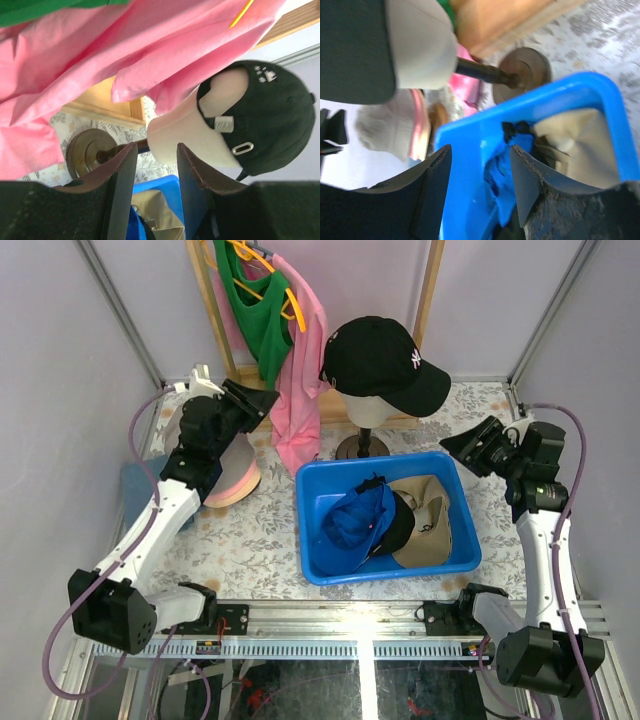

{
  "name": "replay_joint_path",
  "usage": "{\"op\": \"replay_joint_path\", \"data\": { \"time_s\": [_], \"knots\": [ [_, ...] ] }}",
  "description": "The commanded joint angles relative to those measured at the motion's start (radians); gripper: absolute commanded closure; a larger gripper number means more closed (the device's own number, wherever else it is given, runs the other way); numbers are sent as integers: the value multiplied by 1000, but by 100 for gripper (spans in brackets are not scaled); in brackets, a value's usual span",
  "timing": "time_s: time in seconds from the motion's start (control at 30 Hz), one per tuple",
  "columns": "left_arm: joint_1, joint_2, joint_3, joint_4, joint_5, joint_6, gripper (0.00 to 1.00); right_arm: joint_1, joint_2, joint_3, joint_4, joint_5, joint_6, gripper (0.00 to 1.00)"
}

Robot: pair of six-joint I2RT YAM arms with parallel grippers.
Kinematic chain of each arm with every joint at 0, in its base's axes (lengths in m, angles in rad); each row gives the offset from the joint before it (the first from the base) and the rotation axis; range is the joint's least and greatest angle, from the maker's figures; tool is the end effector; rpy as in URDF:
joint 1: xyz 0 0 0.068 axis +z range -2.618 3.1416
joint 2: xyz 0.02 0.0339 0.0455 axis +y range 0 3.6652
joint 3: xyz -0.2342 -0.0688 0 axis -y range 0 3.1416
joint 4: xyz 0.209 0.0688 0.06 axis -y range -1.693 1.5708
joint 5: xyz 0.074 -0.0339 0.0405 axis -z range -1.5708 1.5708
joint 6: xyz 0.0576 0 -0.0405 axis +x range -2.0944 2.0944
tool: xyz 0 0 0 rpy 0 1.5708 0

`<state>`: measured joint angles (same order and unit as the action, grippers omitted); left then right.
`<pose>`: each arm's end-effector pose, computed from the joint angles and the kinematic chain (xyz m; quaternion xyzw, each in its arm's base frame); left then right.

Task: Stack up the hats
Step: Pick up the hat from the bin.

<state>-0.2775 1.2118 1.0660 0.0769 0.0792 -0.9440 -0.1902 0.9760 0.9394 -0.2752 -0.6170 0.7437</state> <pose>0.2722 -0.0823 0.3527 -0.2134 0.6991 -0.4147 0.5419 0.2174 -0.0079 0.3227 0.1871 0.7682 0.3894 0.4725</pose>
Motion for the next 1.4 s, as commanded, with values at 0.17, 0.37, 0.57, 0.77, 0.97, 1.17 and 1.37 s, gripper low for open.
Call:
{"op": "replay_joint_path", "data": {
  "time_s": [0.17, 0.37, 0.57, 0.77, 0.97, 1.17, 1.37],
  "knots": [
    [-107, -54, -105, 70, -67, 31, 65, 74, -116, -40, -357, 290, -268, 44],
    [-174, -42, -63, 57, -68, 48, 66, 89, -192, -113, -457, 376, -325, 47],
    [-215, -50, -50, 45, -71, 41, 67, 107, -216, -116, -487, 397, -307, 49],
    [-226, -69, -23, 27, -54, 31, 67, 114, -188, -149, -518, 417, -276, 51],
    [-235, -87, -36, 36, -51, 14, 67, 133, -184, -178, -503, 416, -250, 52],
    [-235, -92, -36, 39, -41, 12, 67, 206, -160, -213, -456, 443, -205, 53],
    [-235, -82, -28, 36, -29, 20, 67, 241, -124, -275, -403, 472, -177, 68]
  ]
}}
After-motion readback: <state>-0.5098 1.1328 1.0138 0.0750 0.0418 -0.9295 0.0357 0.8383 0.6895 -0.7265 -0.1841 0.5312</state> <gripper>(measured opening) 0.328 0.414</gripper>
